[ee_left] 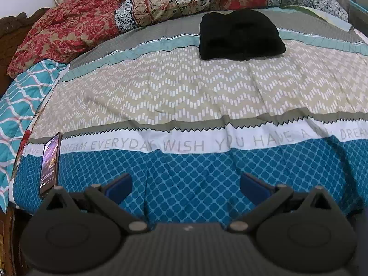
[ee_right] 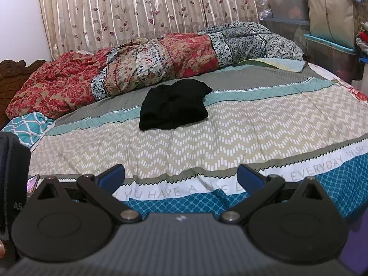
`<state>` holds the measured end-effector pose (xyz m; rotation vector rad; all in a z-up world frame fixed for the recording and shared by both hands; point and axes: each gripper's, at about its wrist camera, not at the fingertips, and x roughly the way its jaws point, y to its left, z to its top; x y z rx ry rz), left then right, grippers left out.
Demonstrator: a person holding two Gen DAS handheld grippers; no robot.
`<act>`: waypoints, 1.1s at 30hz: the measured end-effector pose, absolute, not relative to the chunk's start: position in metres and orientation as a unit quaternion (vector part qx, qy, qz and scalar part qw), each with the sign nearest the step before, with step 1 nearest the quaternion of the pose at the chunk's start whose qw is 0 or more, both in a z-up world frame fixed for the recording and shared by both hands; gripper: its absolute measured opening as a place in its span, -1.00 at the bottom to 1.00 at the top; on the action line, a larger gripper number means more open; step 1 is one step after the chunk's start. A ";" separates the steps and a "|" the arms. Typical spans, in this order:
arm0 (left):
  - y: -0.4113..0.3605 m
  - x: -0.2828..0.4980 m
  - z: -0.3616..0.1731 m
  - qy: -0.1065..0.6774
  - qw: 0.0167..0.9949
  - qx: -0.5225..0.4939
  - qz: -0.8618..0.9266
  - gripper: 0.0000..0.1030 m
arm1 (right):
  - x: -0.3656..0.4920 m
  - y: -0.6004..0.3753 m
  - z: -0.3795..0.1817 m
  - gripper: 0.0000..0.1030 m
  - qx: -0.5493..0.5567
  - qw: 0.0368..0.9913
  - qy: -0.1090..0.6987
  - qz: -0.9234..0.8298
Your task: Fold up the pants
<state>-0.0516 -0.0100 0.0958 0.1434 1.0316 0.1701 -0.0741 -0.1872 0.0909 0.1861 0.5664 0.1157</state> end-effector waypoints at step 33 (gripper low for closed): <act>-0.032 -0.059 0.077 0.513 0.848 0.123 0.055 1.00 | -0.068 -0.197 0.074 1.00 0.109 0.945 0.306 0.048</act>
